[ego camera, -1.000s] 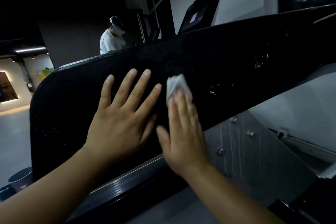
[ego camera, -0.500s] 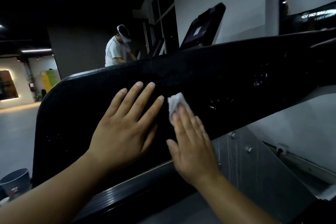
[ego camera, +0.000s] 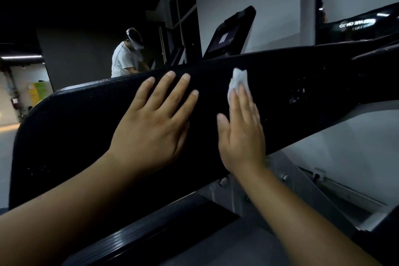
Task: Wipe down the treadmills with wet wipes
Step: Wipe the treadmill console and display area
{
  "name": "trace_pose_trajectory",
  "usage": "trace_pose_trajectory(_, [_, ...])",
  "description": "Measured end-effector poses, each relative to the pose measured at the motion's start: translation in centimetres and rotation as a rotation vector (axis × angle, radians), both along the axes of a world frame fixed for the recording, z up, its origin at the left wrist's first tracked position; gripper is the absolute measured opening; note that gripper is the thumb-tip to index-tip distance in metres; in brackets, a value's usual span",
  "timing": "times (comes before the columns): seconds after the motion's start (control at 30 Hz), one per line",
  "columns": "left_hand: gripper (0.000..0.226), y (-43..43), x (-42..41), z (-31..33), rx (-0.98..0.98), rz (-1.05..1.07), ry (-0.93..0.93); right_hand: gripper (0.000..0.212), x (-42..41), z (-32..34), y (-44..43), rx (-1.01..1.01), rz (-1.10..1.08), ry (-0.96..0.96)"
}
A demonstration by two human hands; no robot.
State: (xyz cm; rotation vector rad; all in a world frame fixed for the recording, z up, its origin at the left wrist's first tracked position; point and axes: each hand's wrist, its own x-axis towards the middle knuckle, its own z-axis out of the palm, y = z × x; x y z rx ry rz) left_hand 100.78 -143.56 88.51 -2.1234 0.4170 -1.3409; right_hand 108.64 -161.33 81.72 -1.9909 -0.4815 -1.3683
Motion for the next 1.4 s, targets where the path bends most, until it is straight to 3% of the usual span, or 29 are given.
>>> trace_pose_trajectory(0.1, [0.059,-0.1,0.2,-0.3,0.008,0.017,-0.019,0.063,-1.7,0.4,2.6,0.007,0.09,-0.014])
trace_pose_trajectory(0.2, [0.059,-0.2,0.3,-0.5,0.018,0.027,-0.031,0.063,-2.9,-6.6,2.7,-0.187,0.123,-0.034])
trace_pose_trajectory(0.27, [0.061,-0.5,0.3,-0.9,0.021,0.056,-0.03,0.069,-1.8,-9.4,0.4,-0.157,0.055,0.008])
trace_pose_trajectory(0.4, [0.065,-1.0,0.5,-1.2,0.033,0.097,-0.016,0.071,0.2,-5.1,-1.3,0.104,-0.022,0.155])
trace_pose_trajectory(0.47, [0.066,-1.0,0.4,-1.2,0.031,0.098,-0.016,0.072,-0.8,-4.7,0.3,0.048,0.036,0.093])
trace_pose_trajectory(0.6, [0.065,-1.3,0.2,-1.4,0.051,0.113,-0.016,0.075,-2.0,-10.4,0.1,-0.173,0.118,0.029])
trace_pose_trajectory(0.77, [0.066,-1.8,0.4,-1.9,0.065,0.137,-0.004,0.071,0.3,-5.3,-1.4,0.104,0.075,0.105])
trace_pose_trajectory(0.83, [0.065,-1.9,0.4,-1.9,0.069,0.14,-0.005,0.072,-0.4,-5.3,0.1,0.051,0.128,0.035])
trace_pose_trajectory(0.93, [0.064,-2.1,0.4,-2.0,0.11,0.134,0.015,0.071,-1.2,-10.5,0.6,-0.164,0.178,-0.036])
trace_pose_trajectory(1.03, [0.064,-2.7,0.6,-2.5,0.192,0.129,0.051,0.071,0.4,-11.7,-2.1,-0.074,0.13,0.002])
trace_pose_trajectory(1.17, [0.063,-4.1,1.7,-3.5,0.233,0.094,0.081,0.067,1.5,-7.1,-2.5,0.128,0.143,0.047])
trace_pose_trajectory(1.3, [0.06,-4.8,2.0,-3.8,0.231,0.065,0.133,0.073,0.0,-11.9,-1.4,-0.12,0.185,0.026])
trace_pose_trajectory(1.4, [0.061,-5.0,2.0,-3.6,0.245,0.073,0.17,0.072,0.8,-13.3,-2.7,-0.051,0.104,0.081])
